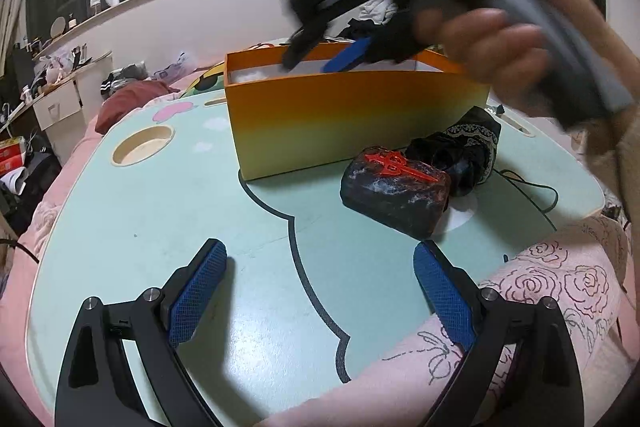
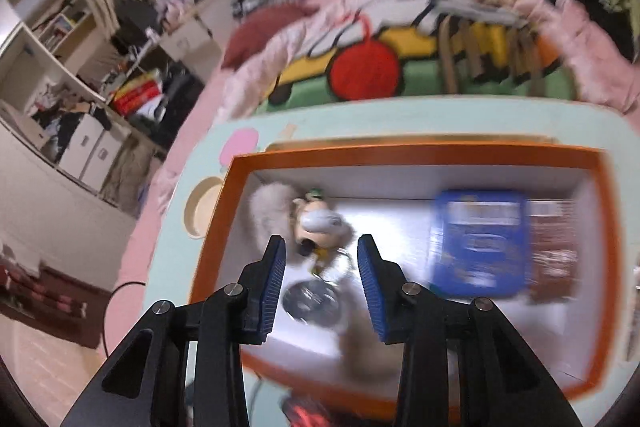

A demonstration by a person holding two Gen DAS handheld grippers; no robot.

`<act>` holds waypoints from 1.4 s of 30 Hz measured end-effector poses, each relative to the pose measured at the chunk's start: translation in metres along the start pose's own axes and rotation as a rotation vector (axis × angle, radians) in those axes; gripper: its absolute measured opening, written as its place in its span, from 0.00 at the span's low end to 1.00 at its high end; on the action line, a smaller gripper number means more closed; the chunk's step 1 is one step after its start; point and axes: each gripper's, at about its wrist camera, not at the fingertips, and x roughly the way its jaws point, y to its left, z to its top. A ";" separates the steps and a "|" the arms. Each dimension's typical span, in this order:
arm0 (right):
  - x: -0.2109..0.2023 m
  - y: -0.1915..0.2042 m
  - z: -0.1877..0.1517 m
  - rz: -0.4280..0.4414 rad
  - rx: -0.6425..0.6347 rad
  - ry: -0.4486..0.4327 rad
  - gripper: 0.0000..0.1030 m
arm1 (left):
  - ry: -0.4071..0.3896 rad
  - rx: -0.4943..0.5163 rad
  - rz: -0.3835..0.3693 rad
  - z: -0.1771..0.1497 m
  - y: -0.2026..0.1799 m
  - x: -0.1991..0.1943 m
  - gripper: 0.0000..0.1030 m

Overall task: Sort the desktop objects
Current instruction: 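Reach into the box and grasp the white figurine keychain with the right gripper, then carry the figurine keychain out and release it on the table with the right gripper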

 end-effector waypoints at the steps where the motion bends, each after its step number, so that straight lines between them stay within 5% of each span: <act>1: 0.008 0.005 0.003 -0.054 -0.016 0.008 0.36 | 0.000 0.000 -0.001 0.000 0.000 0.000 0.92; 2: 0.018 0.008 0.005 -0.112 -0.018 0.016 0.36 | 0.000 0.000 0.000 0.000 0.000 0.000 0.92; 5: 0.041 0.008 0.009 -0.088 0.007 0.067 0.36 | 0.000 0.000 -0.001 0.001 0.000 0.001 0.92; 8: 0.037 0.018 0.012 -0.169 -0.039 0.020 0.34 | -0.002 -0.001 -0.003 0.002 0.000 0.001 0.92; 15: -0.041 0.014 -0.024 -0.115 -0.075 -0.309 0.34 | -0.004 0.001 -0.005 0.002 -0.001 0.000 0.92; 20: -0.130 0.006 -0.093 -0.083 -0.128 -0.479 0.34 | -0.004 0.001 -0.005 0.002 0.000 0.000 0.92; 23: -0.149 -0.013 -0.131 -0.146 -0.143 -0.467 0.34 | -0.004 0.001 -0.005 0.002 0.000 0.000 0.92; 27: -0.120 -0.046 -0.166 -0.247 -0.100 -0.370 0.34 | -0.004 0.001 -0.005 0.002 0.000 0.000 0.92; 29: -0.095 -0.057 -0.163 -0.198 -0.065 -0.325 0.34 | -0.003 0.001 -0.004 0.002 0.000 -0.001 0.92; 36: -0.086 -0.040 -0.145 -0.140 -0.086 -0.392 0.35 | -0.005 0.000 -0.005 0.002 -0.002 -0.001 0.92; 40: -0.111 -0.043 -0.167 -0.117 -0.102 -0.510 0.68 | -0.004 0.000 -0.004 0.002 0.000 -0.001 0.92; 42: -0.119 -0.045 -0.178 -0.124 -0.112 -0.522 0.73 | -0.004 0.000 -0.004 0.002 0.000 -0.001 0.92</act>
